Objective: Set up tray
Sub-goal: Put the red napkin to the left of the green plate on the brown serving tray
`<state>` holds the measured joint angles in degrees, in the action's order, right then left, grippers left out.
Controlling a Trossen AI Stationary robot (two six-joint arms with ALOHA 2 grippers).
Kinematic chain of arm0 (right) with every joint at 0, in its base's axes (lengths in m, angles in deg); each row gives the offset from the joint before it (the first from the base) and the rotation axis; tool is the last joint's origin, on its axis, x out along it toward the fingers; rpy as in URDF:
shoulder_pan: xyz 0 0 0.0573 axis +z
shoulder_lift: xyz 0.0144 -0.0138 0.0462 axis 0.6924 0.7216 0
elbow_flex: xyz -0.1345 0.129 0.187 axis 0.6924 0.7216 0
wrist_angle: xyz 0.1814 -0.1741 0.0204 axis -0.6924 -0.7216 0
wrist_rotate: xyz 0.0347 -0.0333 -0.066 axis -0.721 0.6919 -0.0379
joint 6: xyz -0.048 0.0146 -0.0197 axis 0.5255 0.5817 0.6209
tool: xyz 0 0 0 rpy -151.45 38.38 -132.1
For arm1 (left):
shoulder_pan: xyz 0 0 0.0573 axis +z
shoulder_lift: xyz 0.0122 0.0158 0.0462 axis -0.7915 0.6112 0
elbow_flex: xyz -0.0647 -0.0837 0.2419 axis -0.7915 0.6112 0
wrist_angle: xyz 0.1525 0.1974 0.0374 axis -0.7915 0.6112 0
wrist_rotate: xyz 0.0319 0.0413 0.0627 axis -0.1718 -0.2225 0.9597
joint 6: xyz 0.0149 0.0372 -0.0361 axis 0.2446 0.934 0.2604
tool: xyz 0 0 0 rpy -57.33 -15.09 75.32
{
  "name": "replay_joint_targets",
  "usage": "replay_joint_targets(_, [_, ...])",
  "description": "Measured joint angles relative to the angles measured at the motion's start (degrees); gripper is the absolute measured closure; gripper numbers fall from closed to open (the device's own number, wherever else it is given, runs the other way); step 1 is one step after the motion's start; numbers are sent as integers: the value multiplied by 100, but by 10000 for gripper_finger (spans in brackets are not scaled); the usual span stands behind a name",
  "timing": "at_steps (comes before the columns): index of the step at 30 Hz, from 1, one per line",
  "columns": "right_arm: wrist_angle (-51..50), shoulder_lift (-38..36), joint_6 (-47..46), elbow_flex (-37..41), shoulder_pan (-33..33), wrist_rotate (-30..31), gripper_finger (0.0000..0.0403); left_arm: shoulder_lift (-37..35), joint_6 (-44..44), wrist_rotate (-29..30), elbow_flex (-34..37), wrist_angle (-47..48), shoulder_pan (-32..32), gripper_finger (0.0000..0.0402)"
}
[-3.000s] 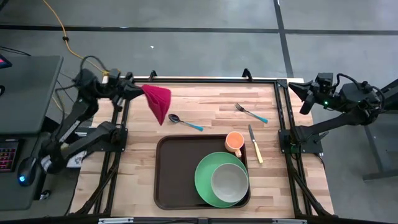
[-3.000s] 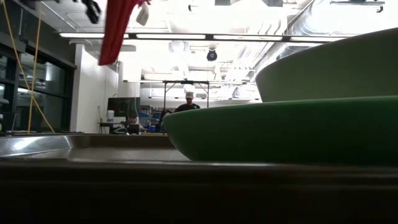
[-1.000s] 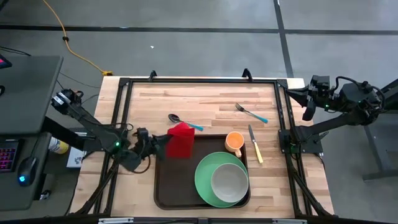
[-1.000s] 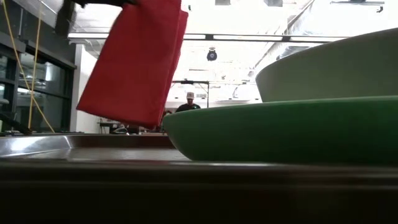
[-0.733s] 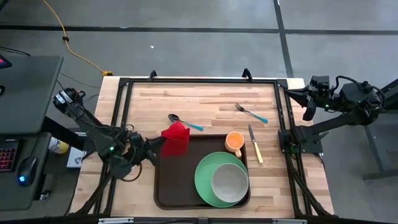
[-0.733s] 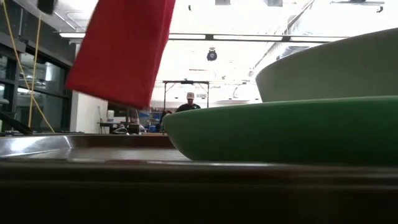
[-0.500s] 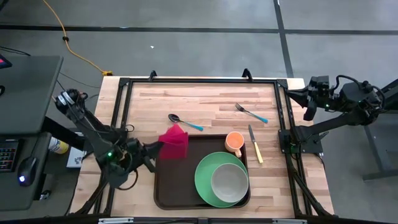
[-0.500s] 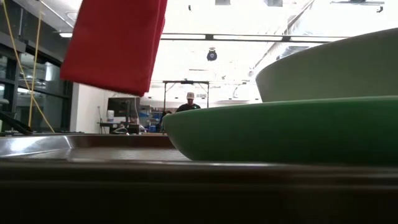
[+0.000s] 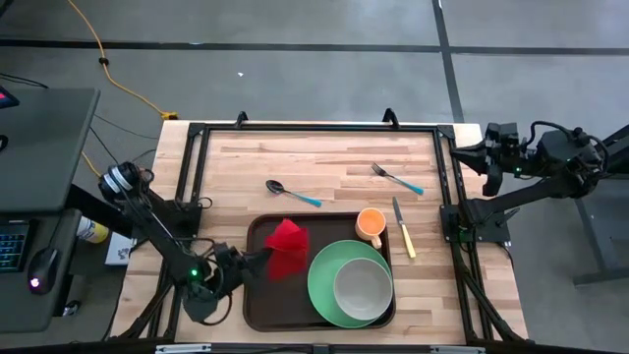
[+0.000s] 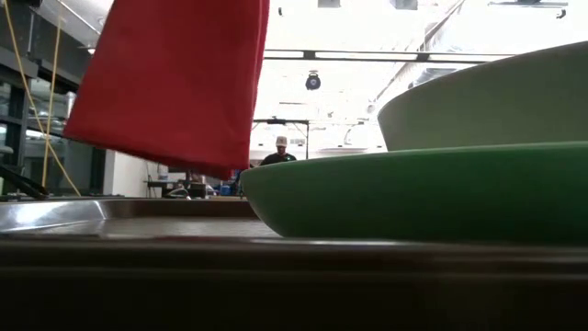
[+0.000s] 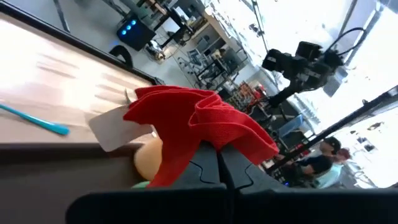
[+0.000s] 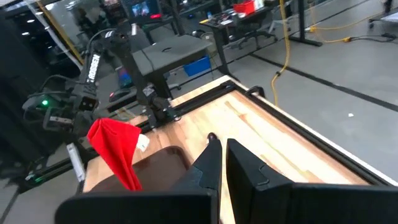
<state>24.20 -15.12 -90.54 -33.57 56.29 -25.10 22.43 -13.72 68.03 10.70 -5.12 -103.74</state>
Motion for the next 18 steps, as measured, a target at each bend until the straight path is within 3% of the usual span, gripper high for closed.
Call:
replay_joint_targets(12, [-2, 0, 87, 0, 0, -509, 403, 779, 498, -11, -1198, -42, -447, 390])
replay_joint_targets(18, [-2, 0, 87, 0, 1, -567, 403, 965, 619, -20, -1297, -22, -488, 390])
